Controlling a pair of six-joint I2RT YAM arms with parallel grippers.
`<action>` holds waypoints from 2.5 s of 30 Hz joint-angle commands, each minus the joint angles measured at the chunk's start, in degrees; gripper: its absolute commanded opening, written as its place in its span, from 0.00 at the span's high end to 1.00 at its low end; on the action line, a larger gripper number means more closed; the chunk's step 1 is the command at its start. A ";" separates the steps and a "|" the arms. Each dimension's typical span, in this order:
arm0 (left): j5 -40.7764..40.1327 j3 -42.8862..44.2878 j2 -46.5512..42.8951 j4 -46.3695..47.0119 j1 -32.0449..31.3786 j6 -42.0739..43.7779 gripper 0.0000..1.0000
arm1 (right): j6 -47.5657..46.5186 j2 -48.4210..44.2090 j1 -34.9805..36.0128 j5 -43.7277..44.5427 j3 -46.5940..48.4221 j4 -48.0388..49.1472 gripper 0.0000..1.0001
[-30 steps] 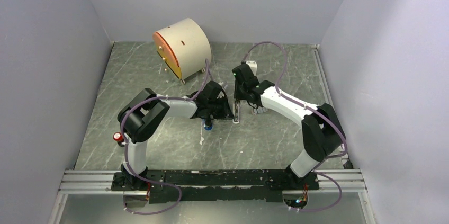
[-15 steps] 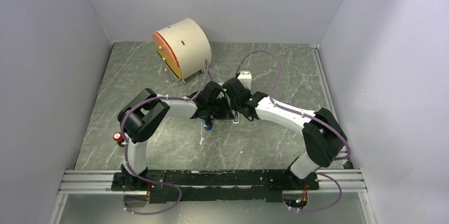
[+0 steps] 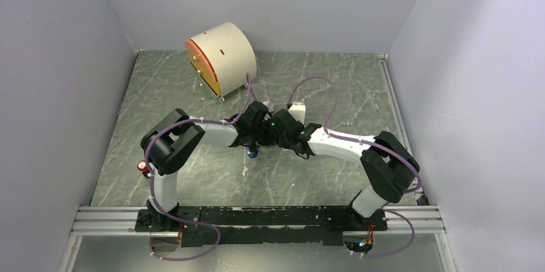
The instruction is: Load the staples into the stapler
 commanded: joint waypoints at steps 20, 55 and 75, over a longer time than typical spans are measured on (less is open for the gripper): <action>-8.84 -2.13 -11.03 -8.62 -0.05 6.27 0.86 | 1.87 6.82 -0.05 -4.10 0.44 -3.07 0.77; -20.14 -2.96 -32.34 -21.56 -0.05 11.27 0.66 | -7.39 1.51 -6.81 -12.63 5.13 -8.47 0.80; -20.63 -3.76 -33.95 -22.47 -0.05 12.57 0.67 | -5.75 6.13 -6.80 -13.73 1.03 -6.54 0.93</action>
